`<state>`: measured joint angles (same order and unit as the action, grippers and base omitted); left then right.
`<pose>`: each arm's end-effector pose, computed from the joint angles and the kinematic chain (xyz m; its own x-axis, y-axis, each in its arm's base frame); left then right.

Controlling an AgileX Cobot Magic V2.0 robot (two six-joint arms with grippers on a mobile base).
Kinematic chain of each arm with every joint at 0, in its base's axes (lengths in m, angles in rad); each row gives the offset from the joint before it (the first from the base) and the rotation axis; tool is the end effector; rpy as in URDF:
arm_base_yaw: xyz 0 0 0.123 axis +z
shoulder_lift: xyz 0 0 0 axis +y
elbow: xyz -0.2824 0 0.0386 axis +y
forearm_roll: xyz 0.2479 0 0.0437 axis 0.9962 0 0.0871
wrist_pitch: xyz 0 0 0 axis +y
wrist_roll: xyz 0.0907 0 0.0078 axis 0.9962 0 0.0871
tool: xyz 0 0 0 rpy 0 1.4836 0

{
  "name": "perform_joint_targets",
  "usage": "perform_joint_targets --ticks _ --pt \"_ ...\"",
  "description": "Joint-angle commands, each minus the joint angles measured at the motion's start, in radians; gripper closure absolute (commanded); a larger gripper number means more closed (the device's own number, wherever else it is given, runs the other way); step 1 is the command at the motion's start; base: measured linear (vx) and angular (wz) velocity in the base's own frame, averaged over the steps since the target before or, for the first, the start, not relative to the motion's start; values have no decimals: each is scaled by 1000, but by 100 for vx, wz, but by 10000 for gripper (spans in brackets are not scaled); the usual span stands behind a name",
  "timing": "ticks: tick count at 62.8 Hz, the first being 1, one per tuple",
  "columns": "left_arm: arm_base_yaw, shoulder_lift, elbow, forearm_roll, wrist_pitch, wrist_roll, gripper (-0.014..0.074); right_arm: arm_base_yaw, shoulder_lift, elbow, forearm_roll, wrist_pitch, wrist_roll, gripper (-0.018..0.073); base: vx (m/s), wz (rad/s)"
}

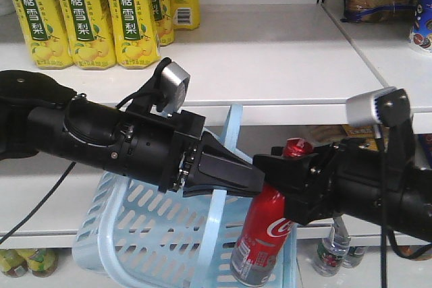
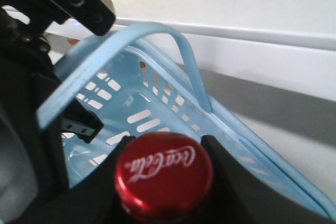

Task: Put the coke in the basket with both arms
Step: 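Lift the bottle off the shelf and carry it over the basket, then lower the bottle into the basket and open the right gripper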

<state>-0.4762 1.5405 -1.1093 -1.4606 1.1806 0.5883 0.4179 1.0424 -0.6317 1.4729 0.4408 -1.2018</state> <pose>0.2308 -0.2132 0.3222 -0.9356 0.1974 -0.2926 0.3267 0.1705 -0.9296 0.1785 0.1217 0.2977 -0.5070 0.0303 -0.8614 -0.6195 0.6820 0.3887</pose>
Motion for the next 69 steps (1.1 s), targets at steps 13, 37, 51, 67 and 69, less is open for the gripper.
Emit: perform_joint_targets --ticks 13,37,51,67,69 --pt "1 -46 -26 -87 -19 21 603 89 124 -30 66 -117 -10 564 0 0" --pt "1 -46 -26 -87 -19 21 603 91 207 -30 66 -104 -54 508 0 0" --pt "1 -46 -26 -87 -19 21 603 91 207 -30 52 -94 -68 305 0 0" --pt "1 -46 -26 -87 -19 21 603 91 205 -30 36 -127 -99 36 0 0" --pt "1 -46 -26 -87 -19 21 603 89 205 -30 30 -128 -99 14 0 0"
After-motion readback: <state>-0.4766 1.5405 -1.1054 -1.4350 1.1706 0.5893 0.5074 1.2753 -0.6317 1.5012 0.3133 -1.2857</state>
